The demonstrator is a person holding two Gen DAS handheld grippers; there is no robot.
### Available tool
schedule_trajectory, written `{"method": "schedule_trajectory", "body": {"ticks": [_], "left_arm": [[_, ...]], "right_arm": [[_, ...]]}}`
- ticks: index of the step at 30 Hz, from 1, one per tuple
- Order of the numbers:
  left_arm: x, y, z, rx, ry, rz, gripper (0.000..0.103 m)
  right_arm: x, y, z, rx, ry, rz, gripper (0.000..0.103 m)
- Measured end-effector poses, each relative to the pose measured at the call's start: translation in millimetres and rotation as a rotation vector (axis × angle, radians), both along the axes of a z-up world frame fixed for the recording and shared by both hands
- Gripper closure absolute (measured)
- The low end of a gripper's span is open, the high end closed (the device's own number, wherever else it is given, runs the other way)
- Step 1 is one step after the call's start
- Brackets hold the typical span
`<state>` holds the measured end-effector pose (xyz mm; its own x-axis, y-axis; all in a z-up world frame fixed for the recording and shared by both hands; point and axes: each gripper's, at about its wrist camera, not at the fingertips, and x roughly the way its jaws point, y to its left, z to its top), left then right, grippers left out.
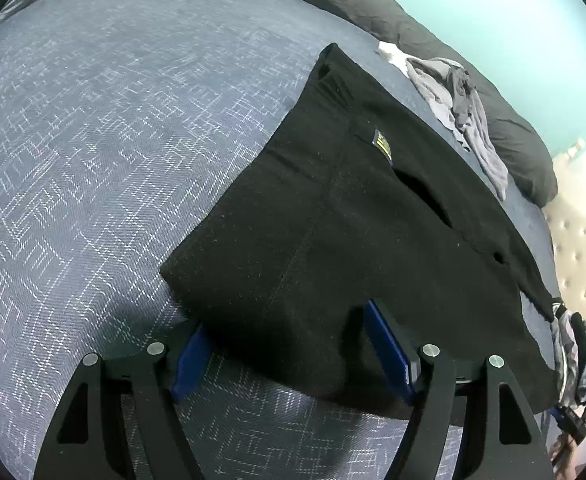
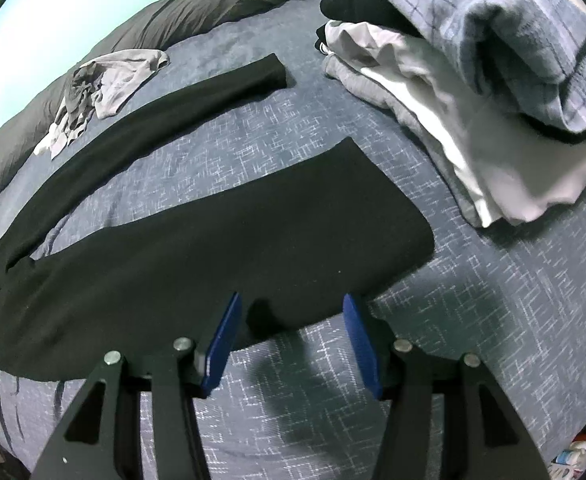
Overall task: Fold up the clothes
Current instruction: 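Move the left gripper to the sweatshirt body edge and grasp it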
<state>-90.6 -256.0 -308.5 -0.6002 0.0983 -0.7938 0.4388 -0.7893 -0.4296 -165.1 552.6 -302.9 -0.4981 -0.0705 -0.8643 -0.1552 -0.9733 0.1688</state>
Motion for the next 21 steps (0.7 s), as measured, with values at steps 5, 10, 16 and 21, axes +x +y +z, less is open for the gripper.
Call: {"method": "schedule_trajectory", "body": {"ticks": [5, 10, 16, 21], "left_arm": [[1.8, -1.4, 1.7, -0.003, 0.002, 0.008, 0.037], [6.8, -5.1, 4.0, 0.005, 0.013, 0.009, 0.062], [8.2, -0.7, 11.8, -0.004, 0.032, -0.024, 0.074], [5.8, -1.5, 13.0, -0.008, 0.030, -0.030, 0.083]], "right_arm": [[1.4, 2.1, -4.4, -0.012, -0.011, -0.012, 0.049], [3.1, 5.4, -8.1, -0.020, -0.018, -0.024, 0.049], [1.3, 6.5, -11.2, -0.058, -0.025, -0.035, 0.049], [-0.3, 7.7, -15.0, -0.099, -0.034, -0.048, 0.049]]}}
